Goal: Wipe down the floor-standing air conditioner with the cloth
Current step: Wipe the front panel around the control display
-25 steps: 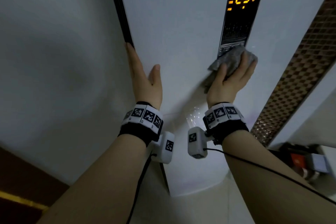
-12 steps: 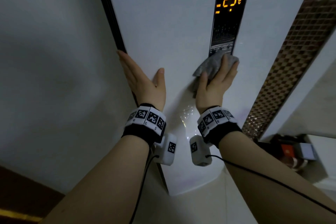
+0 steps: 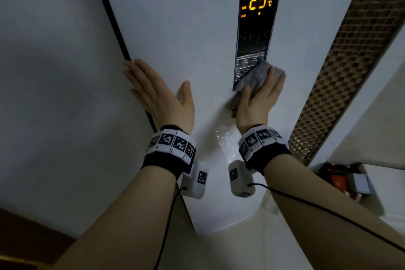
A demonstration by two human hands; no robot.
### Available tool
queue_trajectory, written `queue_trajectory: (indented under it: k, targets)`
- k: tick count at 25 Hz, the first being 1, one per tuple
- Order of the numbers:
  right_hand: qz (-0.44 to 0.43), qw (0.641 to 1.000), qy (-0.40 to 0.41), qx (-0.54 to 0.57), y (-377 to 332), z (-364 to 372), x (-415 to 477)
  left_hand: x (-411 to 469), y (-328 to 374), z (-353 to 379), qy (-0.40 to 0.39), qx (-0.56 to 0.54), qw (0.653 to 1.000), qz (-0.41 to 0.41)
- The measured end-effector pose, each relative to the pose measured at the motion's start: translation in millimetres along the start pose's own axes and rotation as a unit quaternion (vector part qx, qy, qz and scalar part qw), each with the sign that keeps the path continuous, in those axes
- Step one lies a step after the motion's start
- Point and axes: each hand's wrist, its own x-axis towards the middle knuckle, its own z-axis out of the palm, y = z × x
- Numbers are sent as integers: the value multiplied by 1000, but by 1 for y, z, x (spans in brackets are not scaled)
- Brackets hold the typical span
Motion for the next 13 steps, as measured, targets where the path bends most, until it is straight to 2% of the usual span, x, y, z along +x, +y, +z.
queue_trajectory:
  k: [3,8,13]
  targets:
    - [40,999,32,14,5,-13,23,-4,6,4,-9,24,1000,5]
    - [0,1000,-12,-2,5,-9,10,-9,18,9,-4,35,999,-14]
    - [36,999,26,16,5,-21,39,-10,26,13,-1,37,999,-14]
